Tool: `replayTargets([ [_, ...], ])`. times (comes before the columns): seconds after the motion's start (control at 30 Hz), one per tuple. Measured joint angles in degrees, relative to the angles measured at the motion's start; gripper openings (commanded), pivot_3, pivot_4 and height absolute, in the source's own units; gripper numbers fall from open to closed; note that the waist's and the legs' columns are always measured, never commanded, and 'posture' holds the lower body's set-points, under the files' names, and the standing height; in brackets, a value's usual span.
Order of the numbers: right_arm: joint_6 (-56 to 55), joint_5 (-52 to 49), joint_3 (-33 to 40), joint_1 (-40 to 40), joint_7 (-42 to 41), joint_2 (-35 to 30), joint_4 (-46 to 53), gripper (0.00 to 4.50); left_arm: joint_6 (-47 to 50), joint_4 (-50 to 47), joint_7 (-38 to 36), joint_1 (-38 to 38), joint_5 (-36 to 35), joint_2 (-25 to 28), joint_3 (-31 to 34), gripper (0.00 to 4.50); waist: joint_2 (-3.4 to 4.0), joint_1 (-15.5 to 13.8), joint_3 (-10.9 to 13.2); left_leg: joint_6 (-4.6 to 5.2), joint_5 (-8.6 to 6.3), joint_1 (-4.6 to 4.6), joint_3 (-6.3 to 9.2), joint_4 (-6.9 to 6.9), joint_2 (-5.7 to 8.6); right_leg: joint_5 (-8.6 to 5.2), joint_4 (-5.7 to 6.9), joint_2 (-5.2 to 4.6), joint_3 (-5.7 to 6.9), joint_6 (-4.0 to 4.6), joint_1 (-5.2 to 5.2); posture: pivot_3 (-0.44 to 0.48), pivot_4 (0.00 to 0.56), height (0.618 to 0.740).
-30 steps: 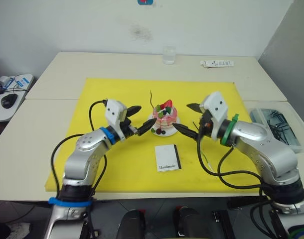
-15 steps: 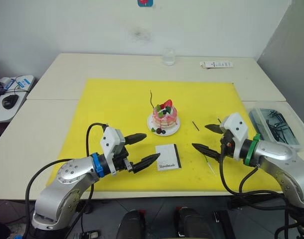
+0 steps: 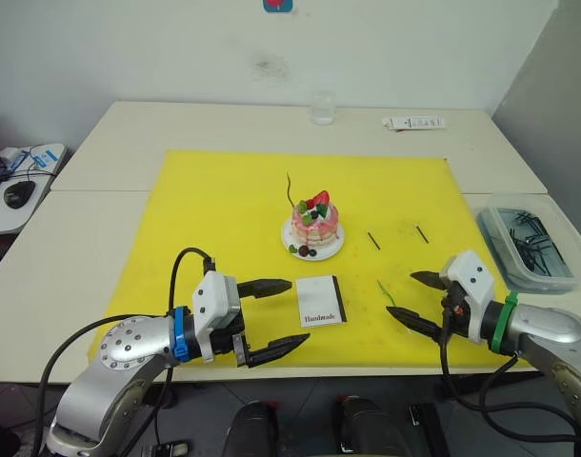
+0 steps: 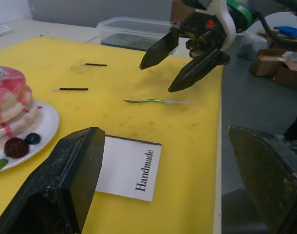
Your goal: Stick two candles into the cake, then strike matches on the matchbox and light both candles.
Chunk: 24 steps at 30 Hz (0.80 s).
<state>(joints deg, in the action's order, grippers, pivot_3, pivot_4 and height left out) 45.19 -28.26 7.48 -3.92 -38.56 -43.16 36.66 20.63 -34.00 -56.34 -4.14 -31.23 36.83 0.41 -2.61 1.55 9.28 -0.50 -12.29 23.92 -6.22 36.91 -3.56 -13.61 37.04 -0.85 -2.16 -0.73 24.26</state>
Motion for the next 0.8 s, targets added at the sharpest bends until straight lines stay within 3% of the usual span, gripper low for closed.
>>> replayTargets([
  [0.37, -0.44, 0.12, 0.29, -4.18, -0.18, -0.99, 0.7, 4.5, -1.34, -1.38, -0.69, 0.23, -0.18, 0.0, -0.89, 4.47, 0.0, 0.0, 0.0, 0.0, -0.01, 0.01, -0.01, -0.06, 0.02, -0.01, -0.04, -0.03, 0.04, 0.0, 0.01, 0.0, 0.15, 0.74],
  [0.7, 1.66, 0.41, -2.57, -3.16, 0.27, -1.7, 0.76, 4.5, -1.44, -2.1, 0.13, 0.39, -0.16, -0.07, -1.93, 4.47, 0.0, 0.0, 0.0, 0.0, 0.0, 0.0, 0.0, -0.02, 0.03, -0.01, -0.03, -0.03, 0.02, -0.01, 0.0, 0.0, 0.15, 0.74],
  [0.8, 3.11, 0.48, -3.87, -2.15, 0.32, -2.89, 0.76, 3.83, -1.44, -2.22, 0.72, 0.44, -0.16, -0.13, -2.42, 4.5, 0.0, 0.0, 0.0, 0.0, -0.01, 0.0, -0.01, -0.03, 0.02, -0.01, -0.03, -0.03, 0.03, 0.0, 0.01, 0.0, 0.15, 0.74],
])
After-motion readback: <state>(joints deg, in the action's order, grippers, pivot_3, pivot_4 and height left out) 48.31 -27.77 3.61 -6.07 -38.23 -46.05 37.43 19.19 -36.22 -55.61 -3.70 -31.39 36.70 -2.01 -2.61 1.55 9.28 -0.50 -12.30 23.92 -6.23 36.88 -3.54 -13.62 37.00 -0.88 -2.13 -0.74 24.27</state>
